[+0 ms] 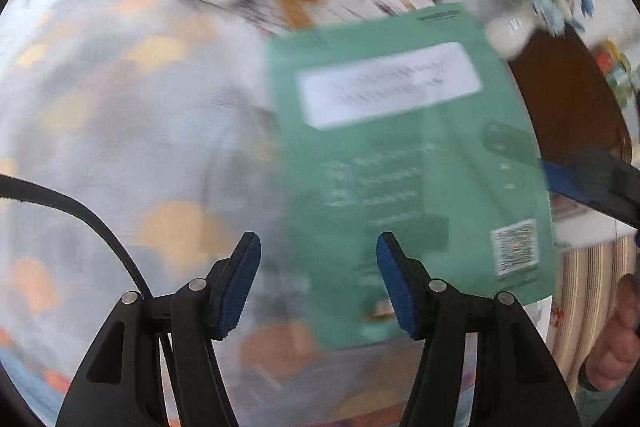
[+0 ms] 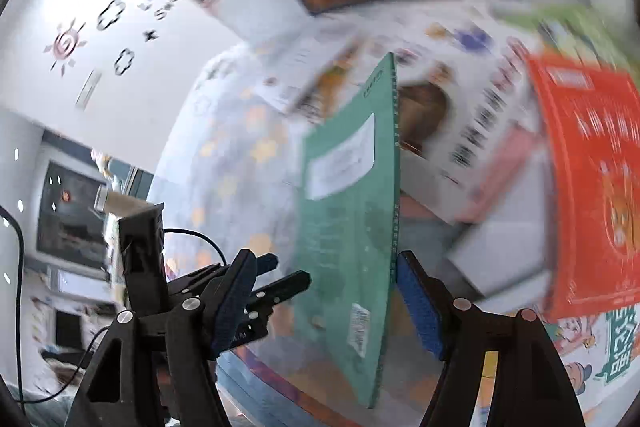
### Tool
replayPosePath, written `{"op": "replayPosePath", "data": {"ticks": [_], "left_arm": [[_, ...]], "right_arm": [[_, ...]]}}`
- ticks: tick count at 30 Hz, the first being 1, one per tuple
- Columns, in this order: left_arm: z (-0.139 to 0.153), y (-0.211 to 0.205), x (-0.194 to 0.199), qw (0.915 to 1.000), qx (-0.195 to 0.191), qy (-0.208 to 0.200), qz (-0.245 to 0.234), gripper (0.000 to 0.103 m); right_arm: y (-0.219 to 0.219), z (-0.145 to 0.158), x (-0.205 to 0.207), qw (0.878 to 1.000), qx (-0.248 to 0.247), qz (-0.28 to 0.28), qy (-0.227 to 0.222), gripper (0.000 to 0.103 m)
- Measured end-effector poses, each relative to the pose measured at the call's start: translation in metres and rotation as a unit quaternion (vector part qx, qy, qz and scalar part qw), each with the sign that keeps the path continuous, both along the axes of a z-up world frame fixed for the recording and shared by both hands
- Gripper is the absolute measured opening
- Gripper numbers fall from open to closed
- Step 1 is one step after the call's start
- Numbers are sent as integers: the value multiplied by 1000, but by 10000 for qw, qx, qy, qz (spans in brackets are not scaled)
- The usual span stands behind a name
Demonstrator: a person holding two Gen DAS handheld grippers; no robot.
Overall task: Organize books
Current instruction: 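Flip the green workbook over with the right tool, showing the girl cover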
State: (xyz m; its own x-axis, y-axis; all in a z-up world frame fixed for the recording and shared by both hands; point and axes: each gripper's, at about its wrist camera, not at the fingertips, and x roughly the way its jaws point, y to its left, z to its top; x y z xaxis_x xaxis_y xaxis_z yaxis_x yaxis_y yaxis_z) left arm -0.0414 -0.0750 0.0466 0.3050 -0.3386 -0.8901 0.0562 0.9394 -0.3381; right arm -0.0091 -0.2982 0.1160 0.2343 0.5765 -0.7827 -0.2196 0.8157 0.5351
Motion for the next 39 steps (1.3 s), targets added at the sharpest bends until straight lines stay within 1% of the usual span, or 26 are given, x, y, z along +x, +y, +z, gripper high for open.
{"op": "replayPosePath", "data": {"ticks": [2,4,7,8,10,12,15,16,17,19,20,21,22,24,25,28,29,31,35,37,39], "left_arm": [[11,38,-4,9994,87,-118,312,57],[18,73,-7,9977,135,-195,641,57],[31,126,-16,9930,225,-310,1116,57],[34,143,-20,9915,239,-336,1234,57],[37,172,-24,9896,268,-366,1364,57],[35,186,-26,9888,296,-373,1415,57],[26,205,-27,9900,224,-261,1368,57],[21,207,-26,9910,190,-218,1308,57],[16,206,-25,9924,164,-170,1206,57],[6,203,-21,9947,110,-90,1017,57],[1,203,-20,9957,63,-41,927,57],[-5,201,-17,9965,25,22,839,57],[-10,198,-15,9973,-12,95,729,57],[-17,191,-13,9986,-32,184,489,57],[-21,187,-12,9991,-21,217,353,57],[-24,178,-12,9996,-145,242,72,56],[-26,176,-11,9995,-166,260,6,55],[-27,172,-12,9996,-82,256,-95,55],[-26,165,-12,9992,70,216,-337,55],[-27,163,-12,9990,29,186,-397,55],[-27,161,-13,9987,-186,173,-449,56]], "right_arm": [[30,19,-1,9996,-11,164,-232,75],[56,27,-1,9990,141,265,-317,77],[96,30,-1,9967,566,523,-238,77],[114,28,-2,9944,809,664,-144,77],[141,22,-2,9930,889,777,-94,77],[160,13,-5,9939,756,801,-98,76],[167,1,-9,9955,702,636,-41,76],[165,-5,-10,9968,594,528,-37,76],[165,-16,-10,9987,346,365,-25,75],[163,-35,-10,9998,-36,132,115,67],[160,-44,-13,9997,-152,49,179,67],[160,-56,-16,9992,-298,-70,254,63],[159,-66,-17,9985,-410,-172,323,56],[161,-85,-22,9957,-741,-338,436,49],[163,-93,-25,9943,-892,-393,419,45],[169,-103,-34,9898,-1277,-529,333,40],[171,-106,-36,9890,-1325,-568,341,39],[173,-108,-39,9885,-1340,-625,320,39],[178,-108,-40,9896,-1266,-619,273,39],[179,-108,-43,9896,-1262,-633,260,39],[178,-111,-41,9908,-1156,-653,276,40]]}}
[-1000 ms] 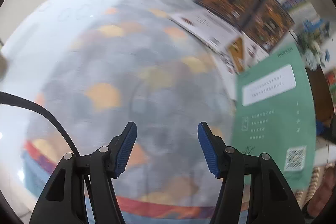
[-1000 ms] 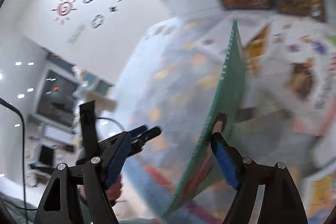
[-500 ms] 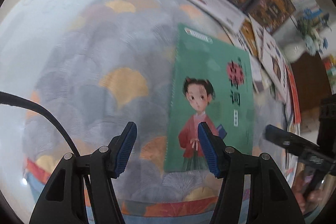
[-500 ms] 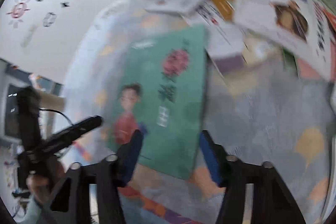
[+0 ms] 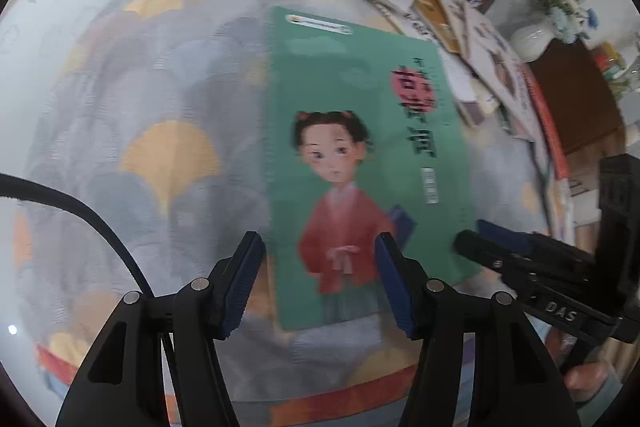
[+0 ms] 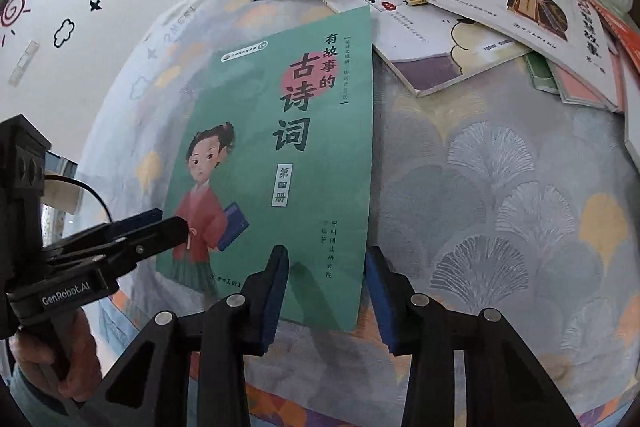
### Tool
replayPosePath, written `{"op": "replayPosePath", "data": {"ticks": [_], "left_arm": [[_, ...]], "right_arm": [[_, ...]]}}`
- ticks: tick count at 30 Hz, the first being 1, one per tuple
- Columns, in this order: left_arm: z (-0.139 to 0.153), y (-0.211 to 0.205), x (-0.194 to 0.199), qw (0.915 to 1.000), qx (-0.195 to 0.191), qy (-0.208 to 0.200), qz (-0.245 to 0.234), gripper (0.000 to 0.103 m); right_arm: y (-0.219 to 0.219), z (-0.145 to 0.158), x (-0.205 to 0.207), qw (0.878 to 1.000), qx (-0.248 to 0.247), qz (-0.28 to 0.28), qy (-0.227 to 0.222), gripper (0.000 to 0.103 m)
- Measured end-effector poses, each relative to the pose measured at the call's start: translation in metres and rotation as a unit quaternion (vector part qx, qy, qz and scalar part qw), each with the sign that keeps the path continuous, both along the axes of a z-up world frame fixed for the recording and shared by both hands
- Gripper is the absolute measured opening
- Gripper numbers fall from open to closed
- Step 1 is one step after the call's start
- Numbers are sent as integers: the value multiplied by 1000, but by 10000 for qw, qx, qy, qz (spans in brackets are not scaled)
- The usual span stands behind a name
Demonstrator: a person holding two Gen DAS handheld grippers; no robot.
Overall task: Organize books
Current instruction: 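Flip the green workbook over with the right tool, showing the girl cover, then grasp the green book's spine with the left tool while the right tool holds it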
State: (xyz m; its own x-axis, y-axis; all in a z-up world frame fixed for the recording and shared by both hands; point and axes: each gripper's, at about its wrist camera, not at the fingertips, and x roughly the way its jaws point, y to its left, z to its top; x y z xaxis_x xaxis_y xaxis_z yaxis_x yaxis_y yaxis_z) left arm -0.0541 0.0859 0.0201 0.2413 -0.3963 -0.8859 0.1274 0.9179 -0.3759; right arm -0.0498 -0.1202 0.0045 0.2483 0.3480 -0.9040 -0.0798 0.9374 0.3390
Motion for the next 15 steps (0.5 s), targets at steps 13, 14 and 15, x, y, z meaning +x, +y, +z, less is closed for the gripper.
{"op": "replayPosePath", "data": {"ticks": [13,14,15], "left_arm": [[10,43,11,9786,-1931,-114,695,34],[5,42,12,9803,-1848,-57,699,23],[-3,41,14,9799,-1859,73,721,12]], "right_arm": [[-13,1,-3,9978,569,-283,180,42],[-13,1,-3,9977,584,-289,189,42],[-13,2,-3,9977,584,-283,188,42]]}}
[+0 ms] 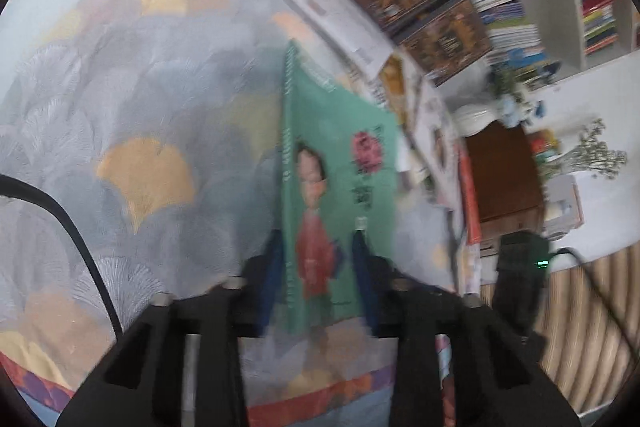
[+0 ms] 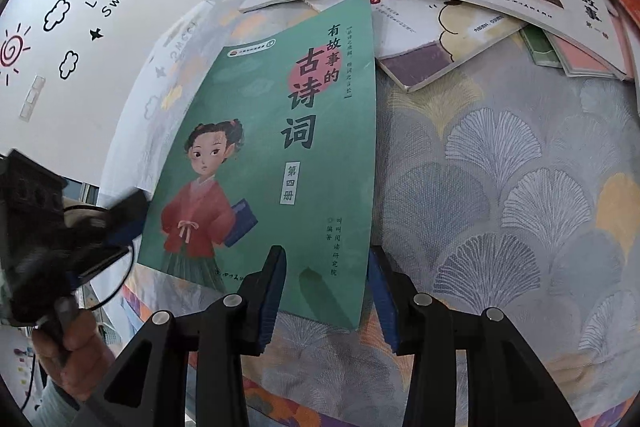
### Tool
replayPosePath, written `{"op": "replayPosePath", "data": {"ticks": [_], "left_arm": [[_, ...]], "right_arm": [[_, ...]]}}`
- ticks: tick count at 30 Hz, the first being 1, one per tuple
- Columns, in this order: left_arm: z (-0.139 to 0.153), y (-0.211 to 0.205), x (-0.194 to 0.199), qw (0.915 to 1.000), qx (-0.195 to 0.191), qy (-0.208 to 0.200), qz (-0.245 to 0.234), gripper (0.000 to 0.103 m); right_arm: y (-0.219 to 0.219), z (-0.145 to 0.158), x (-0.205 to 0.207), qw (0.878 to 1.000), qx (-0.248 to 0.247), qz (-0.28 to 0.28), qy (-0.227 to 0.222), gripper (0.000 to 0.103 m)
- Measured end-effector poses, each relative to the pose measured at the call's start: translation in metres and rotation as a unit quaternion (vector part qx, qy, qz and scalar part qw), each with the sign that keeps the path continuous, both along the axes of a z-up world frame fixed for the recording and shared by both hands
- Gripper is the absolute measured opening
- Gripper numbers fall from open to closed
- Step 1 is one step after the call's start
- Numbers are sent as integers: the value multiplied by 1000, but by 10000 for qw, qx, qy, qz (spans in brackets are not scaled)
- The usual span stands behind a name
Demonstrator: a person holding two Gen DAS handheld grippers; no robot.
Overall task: Organize books
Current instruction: 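Grasp the green book's spine with the left tool while the right tool holds it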
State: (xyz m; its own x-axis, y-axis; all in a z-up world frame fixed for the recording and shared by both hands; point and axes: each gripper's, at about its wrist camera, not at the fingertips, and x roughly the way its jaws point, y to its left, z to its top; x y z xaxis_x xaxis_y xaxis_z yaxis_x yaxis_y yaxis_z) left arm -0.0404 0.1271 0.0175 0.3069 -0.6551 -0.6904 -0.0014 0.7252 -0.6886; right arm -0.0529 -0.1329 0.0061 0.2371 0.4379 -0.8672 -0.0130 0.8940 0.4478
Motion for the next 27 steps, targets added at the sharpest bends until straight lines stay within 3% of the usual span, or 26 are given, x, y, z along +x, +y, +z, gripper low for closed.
{"op": "replayPosePath", "data": {"ticks": [3,9,12,14,16,19,26,27], "left_arm": [[-15,-4,-1,9993,-264,256,-20,11],[-16,-23,2,9994,-158,240,-204,8],[-9,-23,7,9977,-595,308,-120,7],[-6,-22,13,9922,-1164,442,-6,7],[0,-23,18,9893,-1393,421,15,7],[7,-27,26,9867,-1568,438,-25,8],[7,-25,31,9799,-1890,646,21,8],[6,-25,31,9806,-1845,662,30,7]], "right_arm": [[2,-1,-1,10000,-21,39,-24,42],[-3,-1,1,10000,73,54,24,42],[-20,1,1,9988,388,-91,277,42],[-34,2,-2,9962,726,-249,421,46],[-49,2,-6,9911,1128,-465,540,61],[-63,0,-10,9808,1720,-709,582,62],[-64,-25,11,9451,2990,-1094,733,61],[-63,-27,14,9425,3038,-1170,752,47]]}}
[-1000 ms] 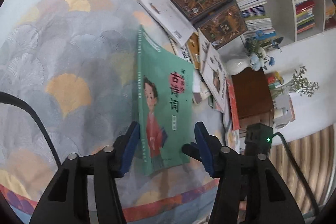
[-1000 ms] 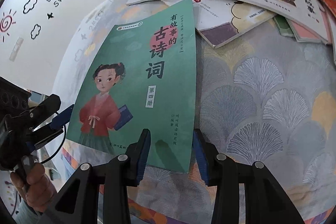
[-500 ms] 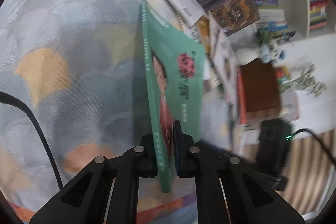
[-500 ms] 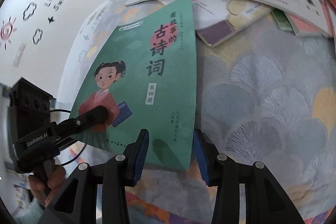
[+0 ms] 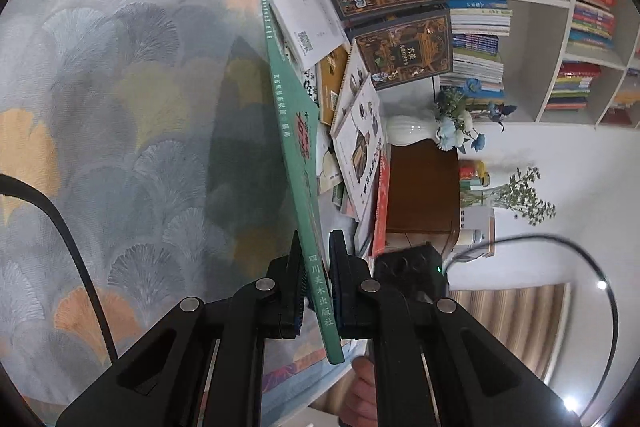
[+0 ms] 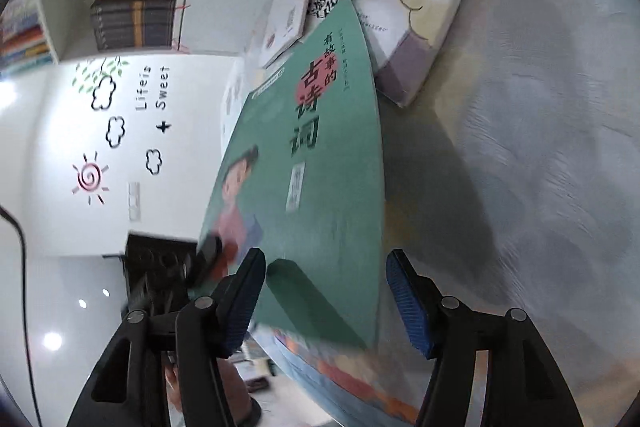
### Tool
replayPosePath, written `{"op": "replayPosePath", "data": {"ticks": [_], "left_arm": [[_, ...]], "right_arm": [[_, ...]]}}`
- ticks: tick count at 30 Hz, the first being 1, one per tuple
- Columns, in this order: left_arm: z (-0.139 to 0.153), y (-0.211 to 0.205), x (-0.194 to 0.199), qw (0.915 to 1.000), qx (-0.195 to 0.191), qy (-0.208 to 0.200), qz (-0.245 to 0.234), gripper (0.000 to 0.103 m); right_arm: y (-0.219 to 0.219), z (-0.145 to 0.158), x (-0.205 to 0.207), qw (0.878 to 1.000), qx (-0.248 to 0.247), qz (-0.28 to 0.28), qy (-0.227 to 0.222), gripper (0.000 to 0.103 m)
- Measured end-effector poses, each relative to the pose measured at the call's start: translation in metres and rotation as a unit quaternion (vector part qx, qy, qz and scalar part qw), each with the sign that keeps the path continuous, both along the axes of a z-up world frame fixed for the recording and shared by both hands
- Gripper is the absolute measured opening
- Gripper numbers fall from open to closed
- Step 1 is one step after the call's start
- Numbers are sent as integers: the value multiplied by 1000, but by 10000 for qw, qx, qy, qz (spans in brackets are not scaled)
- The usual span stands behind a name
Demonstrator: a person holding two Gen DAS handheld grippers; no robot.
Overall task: Organize books
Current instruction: 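Grasp the green book's spine with the left tool while the right tool holds it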
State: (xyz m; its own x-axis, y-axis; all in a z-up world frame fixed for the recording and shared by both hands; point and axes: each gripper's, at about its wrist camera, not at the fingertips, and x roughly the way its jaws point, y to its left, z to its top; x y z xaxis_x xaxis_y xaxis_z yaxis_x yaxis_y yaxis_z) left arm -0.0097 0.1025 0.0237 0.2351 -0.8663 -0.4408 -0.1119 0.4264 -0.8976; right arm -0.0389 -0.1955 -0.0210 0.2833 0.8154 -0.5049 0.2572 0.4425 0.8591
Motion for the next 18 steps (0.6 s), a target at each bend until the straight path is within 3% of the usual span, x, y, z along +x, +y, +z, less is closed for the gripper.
{"op": "replayPosePath", "data": {"ticks": [4,8,11,14,16,18], "left_arm": [[5,5,0,9979,621,-169,7,7],[16,0,-1,9861,1550,-546,-242,8],[27,-5,-6,9723,2116,-903,-404,9],[47,-2,-14,9562,2557,-1348,-453,11],[58,14,-17,9584,2442,-1435,-350,12],[67,31,-19,9586,2397,-1526,-204,12]], "right_arm": [[10,9,7,9995,-269,-100,-137,29],[33,42,11,9862,-1446,456,-669,27],[69,75,9,9504,-2660,1010,-1260,27],[100,105,3,9111,-3396,1387,-1879,27],[113,119,-3,8937,-3590,1553,-2197,27],[123,130,-2,8860,-3585,1677,-2415,27]]}}
